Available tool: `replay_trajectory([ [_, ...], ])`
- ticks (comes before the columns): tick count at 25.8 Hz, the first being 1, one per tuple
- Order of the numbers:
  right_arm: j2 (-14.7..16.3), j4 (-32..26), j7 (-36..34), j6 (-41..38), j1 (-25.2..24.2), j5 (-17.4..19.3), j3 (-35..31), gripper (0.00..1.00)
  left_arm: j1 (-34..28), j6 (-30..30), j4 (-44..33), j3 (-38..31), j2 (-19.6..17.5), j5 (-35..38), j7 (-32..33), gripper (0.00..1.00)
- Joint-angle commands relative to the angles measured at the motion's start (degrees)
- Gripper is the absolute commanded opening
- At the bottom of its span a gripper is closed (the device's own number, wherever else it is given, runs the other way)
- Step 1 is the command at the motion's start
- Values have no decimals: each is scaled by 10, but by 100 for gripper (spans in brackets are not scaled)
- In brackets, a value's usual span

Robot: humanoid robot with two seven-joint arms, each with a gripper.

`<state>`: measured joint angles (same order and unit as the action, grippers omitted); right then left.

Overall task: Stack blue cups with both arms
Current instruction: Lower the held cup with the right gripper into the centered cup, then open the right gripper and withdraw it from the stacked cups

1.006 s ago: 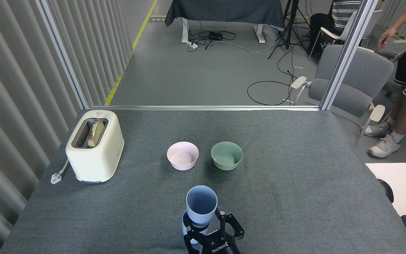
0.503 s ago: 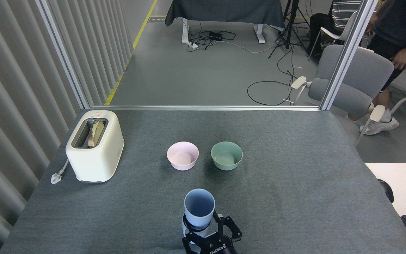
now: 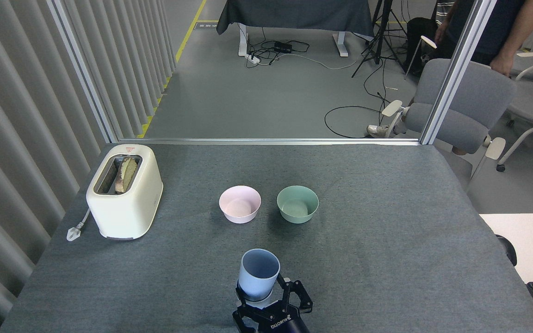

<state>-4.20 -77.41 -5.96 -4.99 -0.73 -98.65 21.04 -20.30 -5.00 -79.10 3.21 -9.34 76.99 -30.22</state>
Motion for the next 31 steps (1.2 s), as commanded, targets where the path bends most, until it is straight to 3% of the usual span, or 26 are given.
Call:
replay_trajectory([
  [1, 0, -7, -5, -13, -1, 1, 1, 100, 0, 0, 0, 0, -1, 0, 0, 100],
  [9, -2, -74, -46, -37, 0, 5, -1, 100, 0, 0, 0, 0, 0, 0, 0, 100],
  [12, -2, -113, -56, -35, 4, 25, -14, 100, 0, 0, 0, 0, 0, 0, 0, 100],
  [17, 12, -130, -59, -39, -16, 49, -105, 100, 0, 0, -1, 0, 0, 0, 0, 100],
  [24, 56, -129, -148, -49, -172, 57, -235, 100, 0, 0, -2, -11, 0, 0, 0, 100],
  [27, 89, -128, -166, -49, -227, 88, -237, 100, 1, 1, -2, -12, 0, 0, 0, 100],
  [31, 96, -121, -166, -48, -249, 97, -237, 100, 1, 3, -3, -12, 1, 0, 0, 100],
])
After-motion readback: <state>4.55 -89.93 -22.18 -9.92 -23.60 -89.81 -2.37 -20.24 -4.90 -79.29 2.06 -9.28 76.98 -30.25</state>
